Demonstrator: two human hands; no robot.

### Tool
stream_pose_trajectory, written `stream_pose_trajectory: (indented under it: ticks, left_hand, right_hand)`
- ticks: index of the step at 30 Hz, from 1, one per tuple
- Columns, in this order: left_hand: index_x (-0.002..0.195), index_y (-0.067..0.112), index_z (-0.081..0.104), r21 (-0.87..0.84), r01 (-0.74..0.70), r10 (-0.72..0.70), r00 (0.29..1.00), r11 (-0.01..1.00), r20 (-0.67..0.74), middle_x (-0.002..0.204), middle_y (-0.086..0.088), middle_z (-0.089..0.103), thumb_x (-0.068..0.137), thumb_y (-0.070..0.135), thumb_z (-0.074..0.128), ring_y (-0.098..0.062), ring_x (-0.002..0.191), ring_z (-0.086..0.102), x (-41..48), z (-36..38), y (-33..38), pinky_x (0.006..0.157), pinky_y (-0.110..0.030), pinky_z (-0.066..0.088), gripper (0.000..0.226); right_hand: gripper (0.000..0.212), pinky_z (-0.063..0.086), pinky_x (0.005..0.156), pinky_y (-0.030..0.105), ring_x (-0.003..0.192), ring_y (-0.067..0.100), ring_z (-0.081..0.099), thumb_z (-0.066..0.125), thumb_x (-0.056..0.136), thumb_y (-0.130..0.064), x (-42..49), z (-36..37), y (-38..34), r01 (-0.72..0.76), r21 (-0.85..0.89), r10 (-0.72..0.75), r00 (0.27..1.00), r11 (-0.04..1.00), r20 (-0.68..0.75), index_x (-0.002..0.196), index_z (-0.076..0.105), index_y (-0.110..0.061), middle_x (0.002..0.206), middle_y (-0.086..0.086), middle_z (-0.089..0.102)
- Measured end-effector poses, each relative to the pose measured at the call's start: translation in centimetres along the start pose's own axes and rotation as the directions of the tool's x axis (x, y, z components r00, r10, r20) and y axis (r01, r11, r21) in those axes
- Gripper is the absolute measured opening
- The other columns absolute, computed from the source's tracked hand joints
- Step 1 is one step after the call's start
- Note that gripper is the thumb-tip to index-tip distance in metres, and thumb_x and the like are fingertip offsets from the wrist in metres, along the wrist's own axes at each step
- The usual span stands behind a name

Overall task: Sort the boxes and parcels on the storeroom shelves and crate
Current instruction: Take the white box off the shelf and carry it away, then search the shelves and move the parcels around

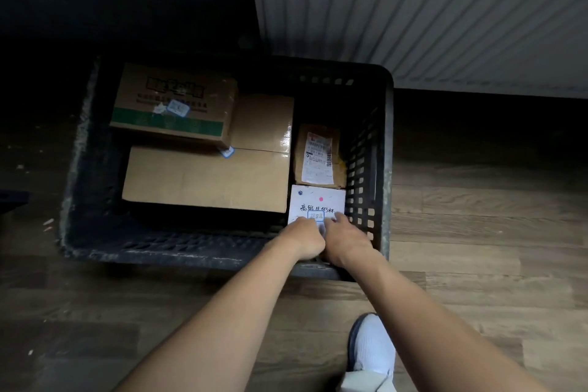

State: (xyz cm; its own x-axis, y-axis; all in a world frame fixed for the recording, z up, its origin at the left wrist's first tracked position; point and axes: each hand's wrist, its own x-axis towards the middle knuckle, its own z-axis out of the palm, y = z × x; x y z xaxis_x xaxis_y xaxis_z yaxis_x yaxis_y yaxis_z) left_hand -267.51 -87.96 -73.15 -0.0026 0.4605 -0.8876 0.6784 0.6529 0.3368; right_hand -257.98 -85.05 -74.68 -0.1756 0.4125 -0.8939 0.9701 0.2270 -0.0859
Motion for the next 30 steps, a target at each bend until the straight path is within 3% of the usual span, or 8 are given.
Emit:
stream_pose_trajectory:
  ticks: [3, 6, 10, 14, 18, 23, 30]
  left_hand:
    - [0.132, 0.006, 0.049, 0.048, 0.004, -0.006, 0.999, 0.999, 0.035, 0.138, -0.014, 0.051, 0.095, 0.020, 0.042, -0.029, 0.122, 0.051, 2.1, -0.3, -0.3, 0.093, -0.030, 0.041, 0.040]
    - [0.137, 0.007, 0.046, 0.039, -0.002, 0.002, 1.000, 0.999, 0.004, 0.141, -0.015, 0.049, 0.095, 0.018, 0.043, -0.029, 0.123, 0.051, 2.2, -0.5, -0.9, 0.097, -0.032, 0.043, 0.043]
    - [0.143, 0.010, 0.041, -0.190, -0.032, 0.000, 0.986, 0.981, -0.166, 0.146, -0.011, 0.045, 0.094, 0.009, 0.041, -0.026, 0.124, 0.051, -2.7, -2.5, -0.8, 0.095, -0.027, 0.041, 0.049]
    - [0.135, 0.012, 0.051, -0.483, -0.090, -0.080, 0.944, 0.871, -0.321, 0.133, -0.007, 0.056, 0.095, 0.009, 0.042, -0.022, 0.116, 0.055, -12.5, -6.3, 0.2, 0.088, -0.021, 0.041, 0.041]
    - [0.129, 0.013, 0.054, -0.700, -0.198, -0.158, 0.899, 0.686, -0.409, 0.124, -0.007, 0.060, 0.098, 0.012, 0.045, -0.018, 0.112, 0.057, -26.0, -10.5, 1.7, 0.101, -0.039, 0.047, 0.032]
    - [0.118, 0.021, 0.056, -0.772, -0.383, -0.264, 0.783, 0.508, -0.563, 0.114, -0.002, 0.062, 0.098, 0.013, 0.048, -0.016, 0.108, 0.059, -43.3, -15.1, 3.7, 0.097, -0.041, 0.050, 0.023]
    - [0.116, 0.017, 0.056, -0.681, -0.655, -0.492, 0.497, 0.328, -0.715, 0.104, 0.000, 0.061, 0.096, 0.003, 0.046, -0.010, 0.092, 0.060, -63.7, -15.1, 6.2, 0.087, -0.034, 0.052, 0.026]
  right_hand:
    - [0.046, 0.043, 0.092, 0.040, 0.121, 0.032, 0.050, 0.051, 0.091, -0.012, 1.5, 0.8, 0.1, -0.001, 0.015, 0.000, 0.998, 1.000, 0.060, 0.136, 0.043, -0.010, 0.144, 0.007, 0.027]
    - [0.042, 0.043, 0.096, 0.038, 0.122, 0.031, 0.051, 0.047, 0.094, -0.015, 1.6, 0.9, 0.3, 0.017, 0.124, -0.016, 1.000, 0.992, -0.013, 0.136, 0.044, -0.009, 0.144, 0.008, 0.032]
    - [0.053, 0.035, 0.109, 0.033, 0.135, 0.026, 0.043, 0.045, 0.097, -0.021, -3.5, -1.9, -0.1, 0.088, 0.338, -0.031, 0.985, 0.937, -0.172, 0.149, 0.036, -0.013, 0.154, 0.007, 0.033]
    - [0.047, 0.040, 0.095, 0.026, 0.114, 0.021, 0.058, 0.045, 0.098, -0.020, -12.7, -7.3, -2.0, 0.175, 0.506, -0.032, 0.959, 0.845, -0.280, 0.144, 0.043, -0.015, 0.140, 0.006, 0.054]
    - [0.038, 0.047, 0.101, 0.040, 0.110, 0.016, 0.061, 0.048, 0.098, -0.023, -24.2, -12.9, -5.7, 0.324, 0.633, -0.088, 0.923, 0.703, -0.374, 0.136, 0.052, -0.021, 0.133, -0.002, 0.060]
    - [0.034, 0.049, 0.099, 0.043, 0.112, 0.010, 0.060, 0.050, 0.097, -0.028, -38.8, -18.9, -11.8, 0.536, 0.571, -0.304, 0.837, 0.621, -0.455, 0.130, 0.055, -0.027, 0.121, -0.011, 0.062]
    - [0.039, 0.047, 0.103, 0.039, 0.120, 0.007, 0.055, 0.050, 0.097, -0.028, -57.5, -21.3, -18.0, 0.795, 0.388, -0.675, 0.603, 0.466, -0.426, 0.136, 0.051, -0.029, 0.131, -0.007, 0.059]
